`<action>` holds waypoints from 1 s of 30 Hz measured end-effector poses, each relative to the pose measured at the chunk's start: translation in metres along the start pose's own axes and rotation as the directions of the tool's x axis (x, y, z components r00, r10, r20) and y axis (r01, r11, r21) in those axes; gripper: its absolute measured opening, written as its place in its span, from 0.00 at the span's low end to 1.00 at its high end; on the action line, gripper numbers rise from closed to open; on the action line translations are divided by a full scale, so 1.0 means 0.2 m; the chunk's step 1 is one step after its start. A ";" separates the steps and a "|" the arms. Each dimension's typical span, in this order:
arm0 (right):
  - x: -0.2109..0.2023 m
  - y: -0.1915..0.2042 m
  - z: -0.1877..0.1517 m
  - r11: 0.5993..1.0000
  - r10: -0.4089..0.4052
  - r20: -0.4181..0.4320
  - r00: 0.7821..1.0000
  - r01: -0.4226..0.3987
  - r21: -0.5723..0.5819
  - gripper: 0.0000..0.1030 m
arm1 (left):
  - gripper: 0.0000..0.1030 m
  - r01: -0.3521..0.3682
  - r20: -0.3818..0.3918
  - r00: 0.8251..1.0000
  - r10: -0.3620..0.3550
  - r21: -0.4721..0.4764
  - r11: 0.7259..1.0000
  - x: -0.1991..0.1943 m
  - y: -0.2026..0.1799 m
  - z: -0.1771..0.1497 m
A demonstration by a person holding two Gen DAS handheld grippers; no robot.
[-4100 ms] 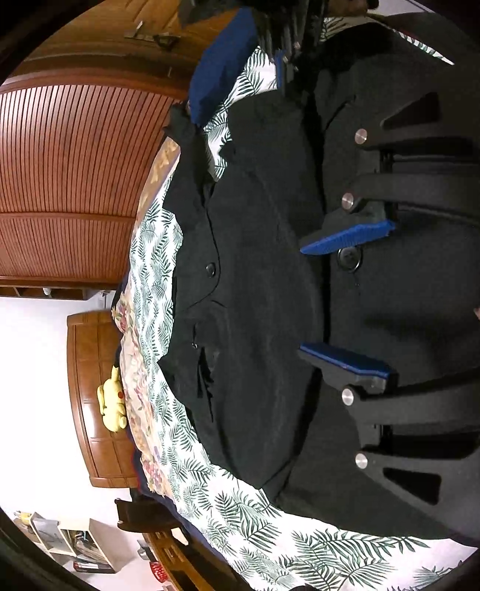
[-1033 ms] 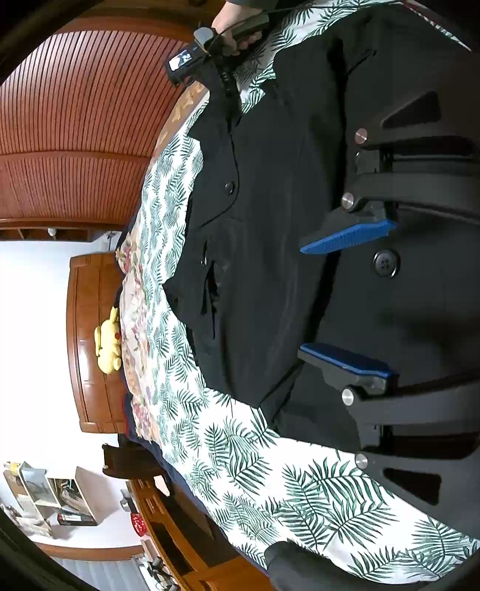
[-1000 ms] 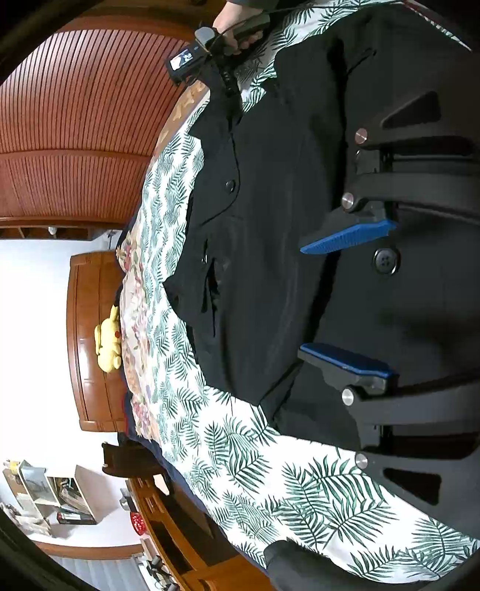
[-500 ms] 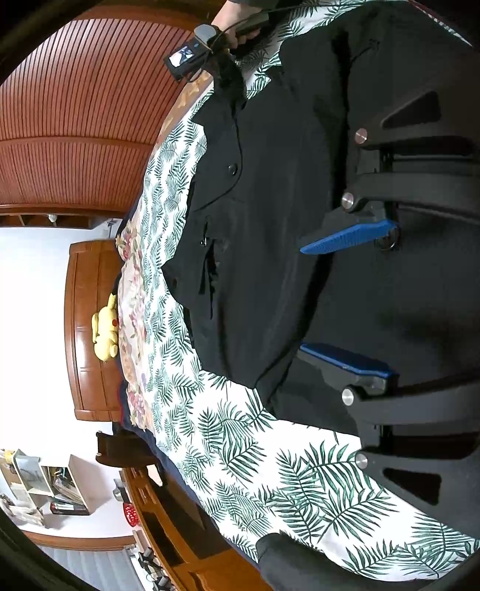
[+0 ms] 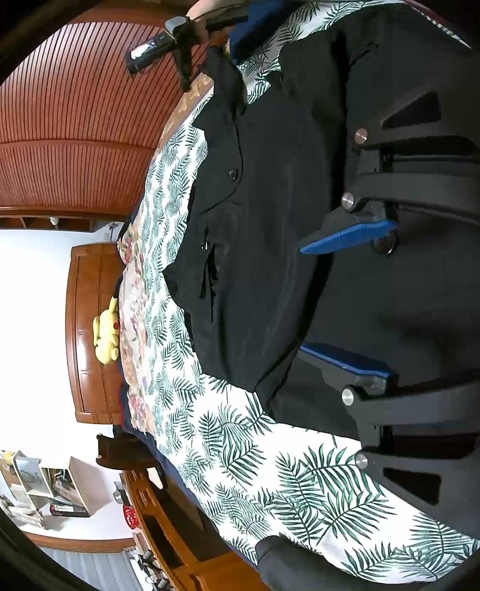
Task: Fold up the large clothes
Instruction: 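Fold the held sleeve across the coat body with the right tool, release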
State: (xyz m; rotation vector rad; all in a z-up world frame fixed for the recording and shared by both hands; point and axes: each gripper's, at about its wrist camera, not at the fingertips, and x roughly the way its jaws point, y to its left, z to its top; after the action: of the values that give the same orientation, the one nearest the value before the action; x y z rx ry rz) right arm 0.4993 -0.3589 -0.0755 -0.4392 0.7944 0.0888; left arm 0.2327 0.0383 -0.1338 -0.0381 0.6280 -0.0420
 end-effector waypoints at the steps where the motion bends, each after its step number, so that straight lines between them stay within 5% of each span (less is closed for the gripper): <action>1: 0.02 0.00 -0.02 1.000 0.012 -0.030 0.999 -0.011 0.012 0.13 | 0.48 0.003 -0.001 1.000 -0.003 0.001 1.000 0.00 0.00 0.00; 2: 0.05 0.02 -0.05 1.000 0.021 -0.072 0.997 -0.019 0.021 0.26 | 0.48 0.005 -0.002 1.000 -0.005 0.002 1.000 0.00 0.00 0.00; 3: 0.06 0.03 -0.09 0.999 0.032 -0.098 0.995 -0.030 0.023 0.56 | 0.48 0.009 -0.002 1.000 -0.009 0.002 1.000 0.00 -0.01 0.00; 4: 0.07 0.03 -0.13 0.999 0.036 -0.109 0.993 -0.035 0.017 0.69 | 0.48 0.013 -0.002 1.000 -0.013 0.003 1.000 0.00 -0.01 0.00; 13: 0.27 0.01 -0.45 0.999 -0.043 -0.298 0.954 0.039 -0.020 0.75 | 0.48 0.018 -0.005 1.000 -0.018 0.003 1.000 -0.01 -0.01 0.00; 15: 0.32 -0.02 -0.46 0.997 -0.073 -0.304 0.950 0.074 -0.010 0.72 | 0.48 0.015 -0.008 1.000 -0.015 0.003 1.000 -0.01 -0.01 -0.01; 17: 0.35 -0.05 -0.43 0.993 -0.115 -0.296 0.948 0.120 0.000 0.48 | 0.48 0.013 -0.010 1.000 -0.013 0.003 1.000 0.00 -0.01 -0.01; 18: 0.37 -0.05 -0.41 0.992 -0.122 -0.296 0.947 0.128 0.001 0.17 | 0.48 0.013 -0.010 1.000 -0.013 0.002 1.000 0.00 -0.01 -0.01; 19: 0.38 -0.05 -0.40 0.991 -0.128 -0.293 0.947 0.132 -0.008 0.08 | 0.48 0.013 -0.011 1.000 -0.013 0.002 1.000 0.00 -0.01 -0.01; 24: 0.23 -0.01 -0.23 0.982 -0.187 -0.150 0.971 0.183 -0.039 0.01 | 0.48 0.016 -0.007 1.000 -0.016 0.001 1.000 0.00 0.00 -0.01; 30: -0.22 0.19 -0.02 0.994 -0.072 0.126 0.989 0.081 -0.070 0.01 | 0.48 0.021 -0.003 1.000 -0.021 -0.002 1.000 -0.01 0.00 -0.01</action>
State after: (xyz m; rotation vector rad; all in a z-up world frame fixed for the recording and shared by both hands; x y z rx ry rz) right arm 0.4563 -0.3222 -0.0596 -0.5301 0.6534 0.0738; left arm 0.2298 0.0387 -0.1332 -0.0462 0.6302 -0.0623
